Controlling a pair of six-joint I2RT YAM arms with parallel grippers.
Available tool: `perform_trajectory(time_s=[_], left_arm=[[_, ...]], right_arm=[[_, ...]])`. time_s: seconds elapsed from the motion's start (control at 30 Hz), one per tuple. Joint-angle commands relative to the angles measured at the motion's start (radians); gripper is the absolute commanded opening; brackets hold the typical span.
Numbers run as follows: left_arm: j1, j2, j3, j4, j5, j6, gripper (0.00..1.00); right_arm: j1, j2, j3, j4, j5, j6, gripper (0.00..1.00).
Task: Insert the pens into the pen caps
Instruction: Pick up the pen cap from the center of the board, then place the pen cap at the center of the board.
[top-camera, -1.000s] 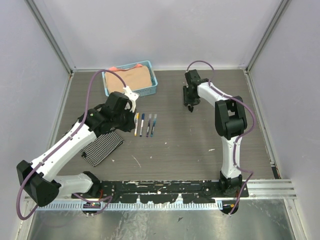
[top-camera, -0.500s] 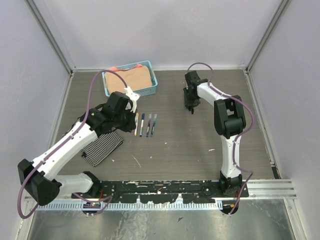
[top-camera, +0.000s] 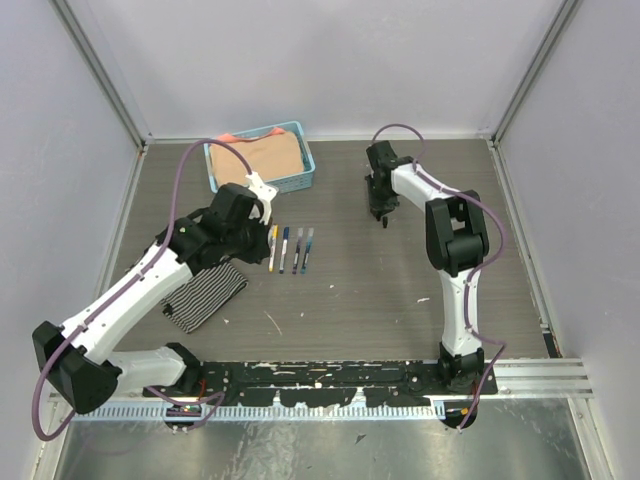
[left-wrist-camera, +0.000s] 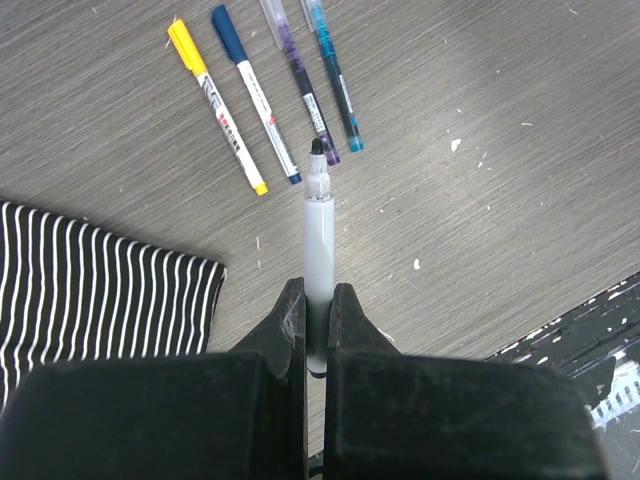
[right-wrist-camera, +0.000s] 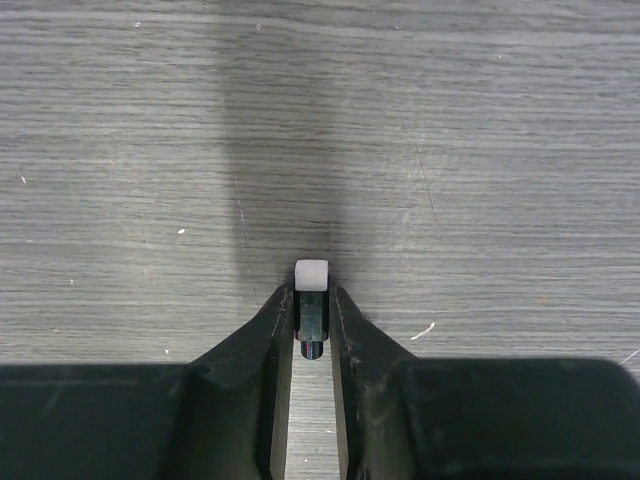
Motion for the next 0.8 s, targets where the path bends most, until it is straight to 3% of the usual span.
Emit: perform_trajectory(time_s=[0.0, 0.33, 0.57, 0.77], left_arm=[[0.005, -0.031, -0.018, 0.033, 0.003, 0.006, 0.00], [0.004, -0.074, -0.040, 0.067, 0.001, -0.017, 0.00], [0.004, -0.115, -0.067, 0.101, -0.022, -0.036, 0.00], [0.004, -0.121, -0.067, 0.108, -0.025, -0.039, 0.00]], right_arm=[[0.023, -0.034, 0.016, 0.027, -0.010, -0.007, 0.12], [0.089, -0.406, -0.297, 0.119, -0.099, 0.070, 0.11], [0.184, -0.721, -0.673, 0.192, -0.006, 0.220, 0.10], [0.322, -0.890, -0.876, 0.147, 0.071, 0.371, 0.11]])
